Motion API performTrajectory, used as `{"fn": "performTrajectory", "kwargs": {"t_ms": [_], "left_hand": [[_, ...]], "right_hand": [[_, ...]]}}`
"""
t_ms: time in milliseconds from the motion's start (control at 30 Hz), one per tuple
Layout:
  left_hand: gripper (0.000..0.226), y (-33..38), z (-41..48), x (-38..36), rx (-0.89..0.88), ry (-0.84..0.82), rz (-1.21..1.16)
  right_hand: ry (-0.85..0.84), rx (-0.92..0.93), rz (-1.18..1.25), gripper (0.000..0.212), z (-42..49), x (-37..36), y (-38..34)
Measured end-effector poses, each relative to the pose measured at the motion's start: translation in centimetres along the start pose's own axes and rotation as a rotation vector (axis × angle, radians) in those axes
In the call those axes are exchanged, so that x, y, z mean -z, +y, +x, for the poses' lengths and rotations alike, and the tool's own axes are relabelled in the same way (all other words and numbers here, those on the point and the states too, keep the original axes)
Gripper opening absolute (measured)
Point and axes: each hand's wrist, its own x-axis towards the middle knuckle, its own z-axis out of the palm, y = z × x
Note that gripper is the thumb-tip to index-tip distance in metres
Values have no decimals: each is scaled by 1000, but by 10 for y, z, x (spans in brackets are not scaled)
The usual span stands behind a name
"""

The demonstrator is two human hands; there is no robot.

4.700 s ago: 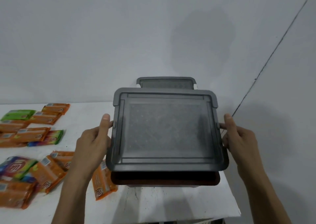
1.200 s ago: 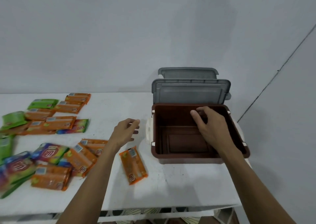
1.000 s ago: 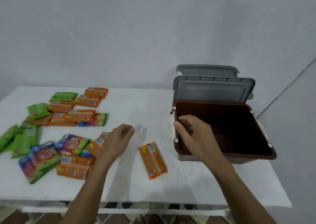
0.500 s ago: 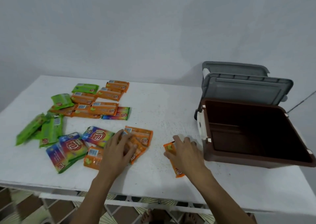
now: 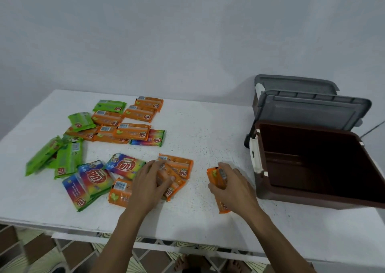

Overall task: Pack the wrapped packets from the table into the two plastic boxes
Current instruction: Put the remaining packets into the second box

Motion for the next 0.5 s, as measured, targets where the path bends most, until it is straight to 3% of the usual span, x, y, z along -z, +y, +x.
{"fn": "performTrajectory", "kwargs": {"t_ms": [233, 500], "left_hand": [[55, -3, 7, 9, 19, -2, -87], [36, -26, 22, 39, 74, 229, 10]], "right_hand": [[32, -33, 450, 58, 0, 12, -11], [32, -21, 760, 31, 3, 17, -19]]}}
